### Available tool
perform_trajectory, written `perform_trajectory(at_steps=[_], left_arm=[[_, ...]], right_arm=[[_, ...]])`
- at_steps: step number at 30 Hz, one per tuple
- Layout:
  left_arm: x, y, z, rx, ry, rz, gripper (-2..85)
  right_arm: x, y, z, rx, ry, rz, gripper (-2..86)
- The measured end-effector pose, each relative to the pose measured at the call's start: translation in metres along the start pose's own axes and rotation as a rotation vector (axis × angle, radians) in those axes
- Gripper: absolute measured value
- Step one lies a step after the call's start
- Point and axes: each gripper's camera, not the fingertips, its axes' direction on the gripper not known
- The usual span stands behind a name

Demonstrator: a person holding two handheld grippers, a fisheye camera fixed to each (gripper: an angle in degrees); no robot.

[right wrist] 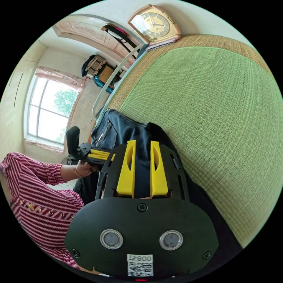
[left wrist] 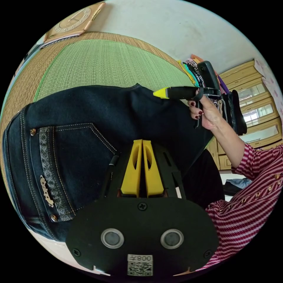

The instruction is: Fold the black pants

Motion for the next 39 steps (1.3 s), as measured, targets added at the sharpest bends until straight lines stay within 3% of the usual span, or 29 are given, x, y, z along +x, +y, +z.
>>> perform_trajectory(at_steps=[14,23,28,34,39], left_arm=[[-0.092,0.003,0.056,0.021,-0.002,0.018,0.0],[-0.144,0.009,0.09,0.039,0.045,0.008,0.0],[-0.164,0.013,0.108,0.04,0.061,0.0,0.0],[-0.185,0.02,0.117,0.042,0.09,-0.019,0.0],[-0.22,0.043,0.087,0.2,-0.05,-0.142,0.0]], right_arm=[[0.003,-0.099,0.025,-0.117,-0.141,0.016,2.4],[0.008,-0.136,0.032,-0.214,-0.109,0.054,0.9],[0.014,-0.148,-0.001,-0.056,-0.183,0.104,0.2],[-0.033,-0.13,-0.002,-0.086,-0.036,0.012,0.1],[-0.042,-0.118,0.039,-0.164,0.138,0.03,0.0]])
